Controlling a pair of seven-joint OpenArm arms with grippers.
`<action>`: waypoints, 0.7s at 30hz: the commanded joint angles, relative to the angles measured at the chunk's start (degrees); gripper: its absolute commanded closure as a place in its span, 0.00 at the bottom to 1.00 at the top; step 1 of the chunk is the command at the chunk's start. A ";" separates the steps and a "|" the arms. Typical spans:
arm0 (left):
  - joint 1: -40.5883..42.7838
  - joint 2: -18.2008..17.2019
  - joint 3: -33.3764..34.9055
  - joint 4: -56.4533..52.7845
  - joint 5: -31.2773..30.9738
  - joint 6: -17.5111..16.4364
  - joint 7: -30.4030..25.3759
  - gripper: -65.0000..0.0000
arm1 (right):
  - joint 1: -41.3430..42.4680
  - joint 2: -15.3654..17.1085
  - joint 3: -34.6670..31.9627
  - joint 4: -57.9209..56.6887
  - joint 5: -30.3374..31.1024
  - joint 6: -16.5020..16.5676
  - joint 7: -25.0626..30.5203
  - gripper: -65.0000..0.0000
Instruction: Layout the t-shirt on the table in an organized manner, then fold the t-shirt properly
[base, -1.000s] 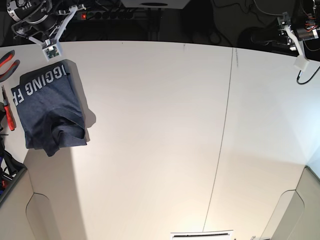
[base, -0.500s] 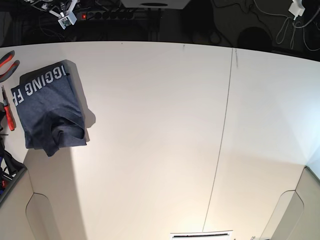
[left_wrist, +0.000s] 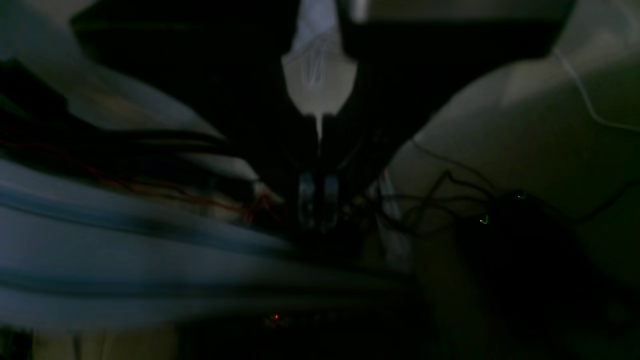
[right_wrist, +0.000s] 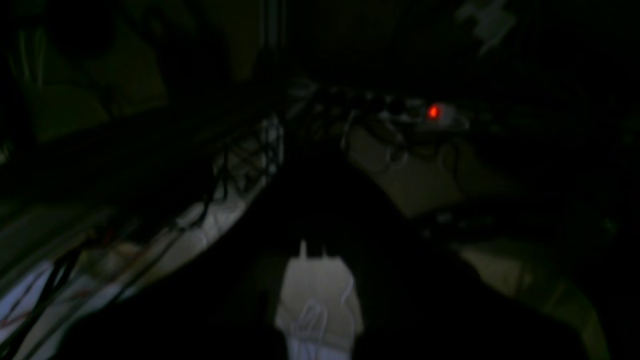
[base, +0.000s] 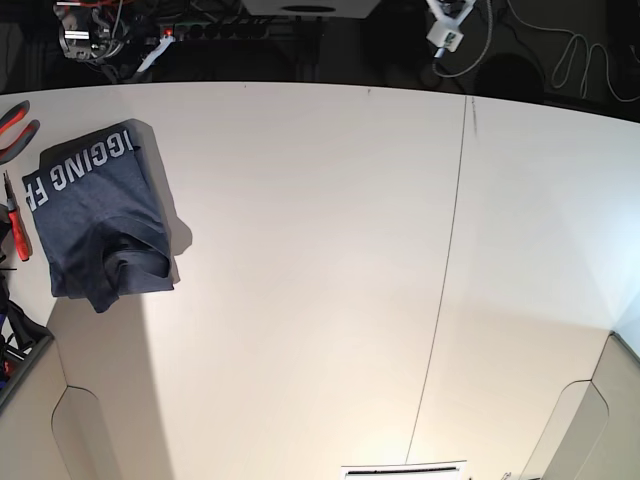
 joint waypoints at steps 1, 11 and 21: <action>-1.29 0.61 0.85 -1.20 0.42 3.13 -0.57 1.00 | 0.87 0.52 -1.57 -0.66 0.39 -0.26 1.01 1.00; -8.24 3.23 4.46 -6.47 2.12 22.62 -0.76 1.00 | 3.41 -3.34 -18.91 -4.55 0.39 -7.37 1.77 1.00; -8.83 3.26 4.44 -6.58 3.61 23.65 -0.96 1.00 | 3.72 -6.88 -27.45 -4.55 1.29 -9.14 2.01 1.00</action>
